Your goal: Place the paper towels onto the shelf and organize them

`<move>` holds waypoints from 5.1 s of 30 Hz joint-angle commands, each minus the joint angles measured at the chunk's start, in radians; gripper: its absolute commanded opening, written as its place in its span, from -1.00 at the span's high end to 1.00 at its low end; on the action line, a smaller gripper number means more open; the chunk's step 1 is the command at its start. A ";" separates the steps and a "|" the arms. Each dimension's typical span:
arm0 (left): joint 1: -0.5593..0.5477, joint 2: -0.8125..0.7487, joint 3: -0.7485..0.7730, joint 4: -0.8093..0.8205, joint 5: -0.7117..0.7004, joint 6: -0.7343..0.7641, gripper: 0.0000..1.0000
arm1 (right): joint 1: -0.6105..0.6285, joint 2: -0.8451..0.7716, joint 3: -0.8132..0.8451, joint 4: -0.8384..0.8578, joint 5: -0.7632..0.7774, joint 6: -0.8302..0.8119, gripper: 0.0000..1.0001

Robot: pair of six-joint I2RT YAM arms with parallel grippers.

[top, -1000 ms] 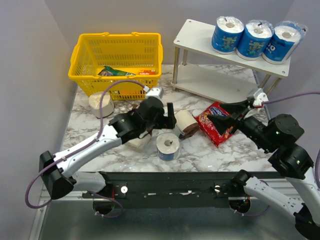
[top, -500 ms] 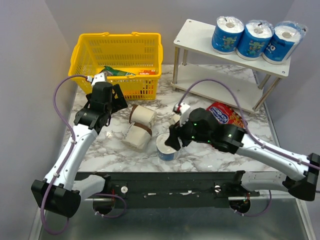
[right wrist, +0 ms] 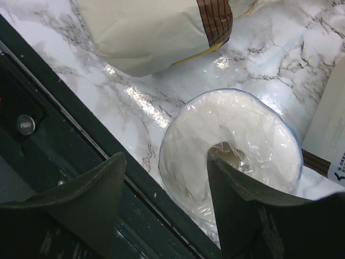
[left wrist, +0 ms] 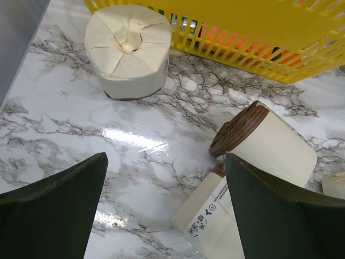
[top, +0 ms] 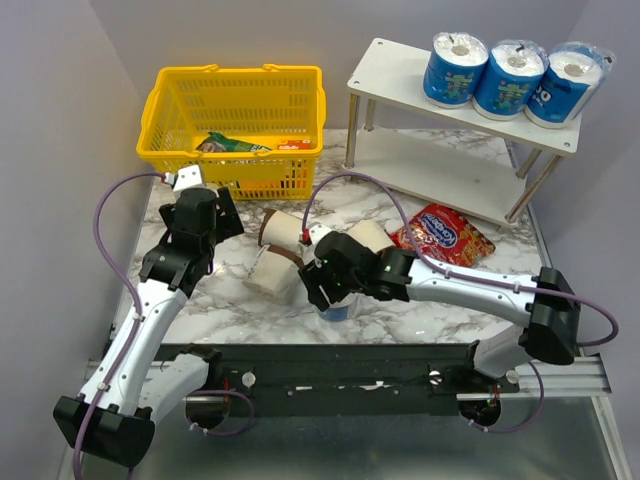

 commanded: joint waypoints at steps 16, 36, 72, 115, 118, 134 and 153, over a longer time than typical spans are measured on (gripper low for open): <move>0.005 -0.054 -0.004 0.018 -0.064 0.001 -0.98 | 0.070 0.246 0.214 -0.268 0.309 0.075 -0.30; 0.004 -0.047 -0.006 0.020 -0.052 0.000 -0.98 | 0.079 0.223 0.200 -0.210 0.247 0.138 -0.42; 0.004 -0.058 -0.018 0.046 0.029 -0.017 -0.98 | -0.034 0.028 0.812 -0.424 0.311 -0.813 0.43; -0.001 -0.051 -0.020 0.057 0.077 -0.022 -0.98 | -0.550 0.381 1.159 -0.053 0.187 -1.218 0.23; -0.002 -0.051 -0.020 0.057 0.075 -0.022 -0.97 | -0.554 0.384 1.157 -0.032 0.207 -1.224 0.11; -0.002 -0.044 -0.020 0.057 0.074 -0.022 -0.98 | -0.590 0.412 1.171 0.077 0.216 -1.243 -0.24; -0.001 -0.038 -0.017 0.055 0.065 -0.022 -0.98 | -0.464 0.222 0.989 0.082 0.210 -1.116 -0.51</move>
